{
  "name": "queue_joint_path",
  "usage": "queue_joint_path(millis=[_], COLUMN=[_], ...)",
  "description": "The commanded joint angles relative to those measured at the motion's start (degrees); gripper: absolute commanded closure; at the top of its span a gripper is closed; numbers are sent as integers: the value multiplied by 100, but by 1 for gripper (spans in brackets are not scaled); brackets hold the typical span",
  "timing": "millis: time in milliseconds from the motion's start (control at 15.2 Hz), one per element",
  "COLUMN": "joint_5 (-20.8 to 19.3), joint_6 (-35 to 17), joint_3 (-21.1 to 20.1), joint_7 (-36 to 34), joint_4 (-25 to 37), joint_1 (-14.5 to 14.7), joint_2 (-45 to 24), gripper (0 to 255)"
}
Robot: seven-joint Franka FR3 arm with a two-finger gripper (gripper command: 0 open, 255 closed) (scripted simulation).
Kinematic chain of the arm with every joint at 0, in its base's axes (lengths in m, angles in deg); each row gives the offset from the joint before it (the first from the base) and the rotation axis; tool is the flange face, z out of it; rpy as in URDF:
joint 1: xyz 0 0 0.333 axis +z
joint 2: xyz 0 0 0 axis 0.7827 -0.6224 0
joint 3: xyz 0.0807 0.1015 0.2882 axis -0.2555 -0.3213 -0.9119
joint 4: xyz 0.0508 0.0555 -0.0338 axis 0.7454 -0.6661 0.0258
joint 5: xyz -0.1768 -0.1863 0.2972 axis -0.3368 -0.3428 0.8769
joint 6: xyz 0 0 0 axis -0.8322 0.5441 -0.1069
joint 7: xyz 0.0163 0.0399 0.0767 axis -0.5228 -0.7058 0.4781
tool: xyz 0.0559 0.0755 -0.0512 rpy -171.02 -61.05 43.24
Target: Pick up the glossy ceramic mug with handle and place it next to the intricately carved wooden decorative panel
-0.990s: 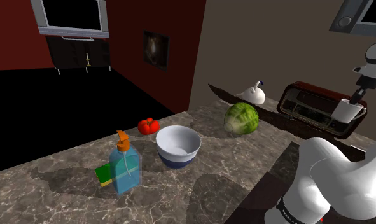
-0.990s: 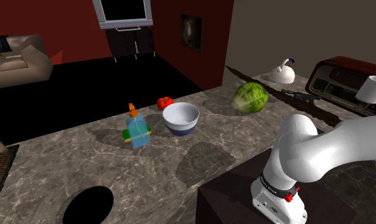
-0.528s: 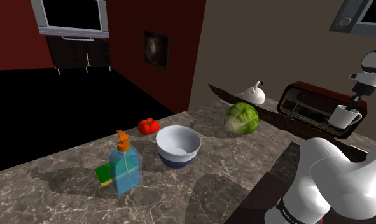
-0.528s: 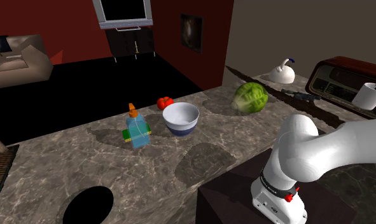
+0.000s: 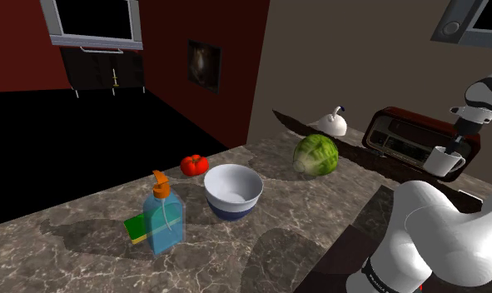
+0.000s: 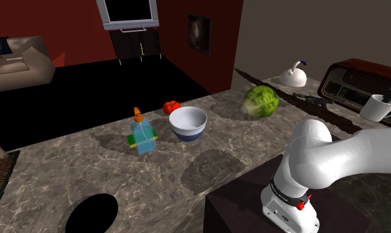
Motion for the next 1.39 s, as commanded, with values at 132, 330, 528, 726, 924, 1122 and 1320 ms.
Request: queue_joint_path(millis=[132,330,528,726,924,1122,1320], joint_5=[-110,-196,-287,-380,-477,-577,-624], joint_6=[-195,-337,-476,-614,-748,-881,-944], joint_3=[95,178,269,366,470,579,633], joint_7=[-56,-101,-142,-182,-219,-254,-269], joint_4=[-234,-393,-538,-671,-791,-898,-945], joint_1=[-81,-126,-162,-191,-213,-227,-232], joint_2=[126,217,307,395,483,569,608], gripper=[255,255,255,255,255,255,255])
